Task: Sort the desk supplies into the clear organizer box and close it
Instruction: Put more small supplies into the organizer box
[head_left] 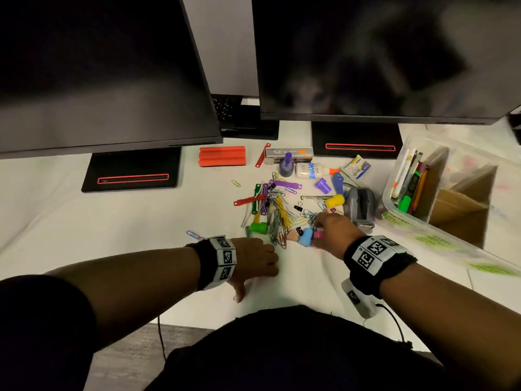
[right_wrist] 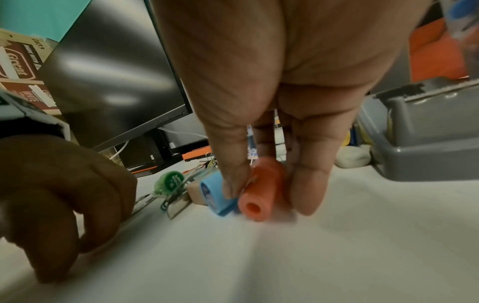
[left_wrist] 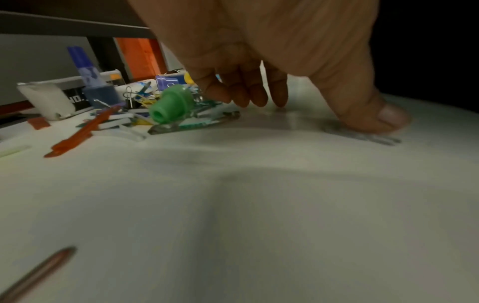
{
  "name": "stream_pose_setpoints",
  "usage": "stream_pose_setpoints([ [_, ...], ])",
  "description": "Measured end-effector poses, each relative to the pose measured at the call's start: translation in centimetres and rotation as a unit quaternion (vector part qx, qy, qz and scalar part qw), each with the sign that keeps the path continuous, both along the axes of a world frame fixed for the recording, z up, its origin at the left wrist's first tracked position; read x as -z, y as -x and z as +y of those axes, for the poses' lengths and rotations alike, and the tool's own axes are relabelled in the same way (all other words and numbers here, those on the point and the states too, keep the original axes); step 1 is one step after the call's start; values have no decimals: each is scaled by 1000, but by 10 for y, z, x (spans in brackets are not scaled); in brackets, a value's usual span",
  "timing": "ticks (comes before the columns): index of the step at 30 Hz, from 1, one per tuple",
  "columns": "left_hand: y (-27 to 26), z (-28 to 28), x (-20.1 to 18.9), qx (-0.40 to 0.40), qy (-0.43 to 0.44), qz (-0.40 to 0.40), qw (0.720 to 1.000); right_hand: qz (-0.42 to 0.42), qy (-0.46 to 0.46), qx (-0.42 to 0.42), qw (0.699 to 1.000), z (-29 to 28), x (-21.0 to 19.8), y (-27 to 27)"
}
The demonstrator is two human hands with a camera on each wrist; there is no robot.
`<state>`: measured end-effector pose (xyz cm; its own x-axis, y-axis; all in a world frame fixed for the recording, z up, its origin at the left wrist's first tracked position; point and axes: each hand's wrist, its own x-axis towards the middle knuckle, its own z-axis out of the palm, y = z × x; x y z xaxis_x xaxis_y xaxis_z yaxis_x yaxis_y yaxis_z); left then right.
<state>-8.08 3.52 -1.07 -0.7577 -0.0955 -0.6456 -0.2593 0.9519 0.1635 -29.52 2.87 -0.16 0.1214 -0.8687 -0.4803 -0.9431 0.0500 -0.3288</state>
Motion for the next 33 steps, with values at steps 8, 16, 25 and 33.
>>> stream_pose_setpoints([
  [8, 0, -20, -2, -73, 87, 74, 991, 0, -1, 4, 1000, -1, 3, 1],
  [16, 21, -35, 0, -223, 108, 125, 961, -37, 44, 40, 998, -6, 7, 7],
  [25, 61, -32, 7, -89, 109, 172, 975, -4, 50, 39, 998, -9, 10, 22],
  [33, 65, -31, 12, -160, 81, 132, 975, -45, 61, -35, 997, 5, 11, 25],
])
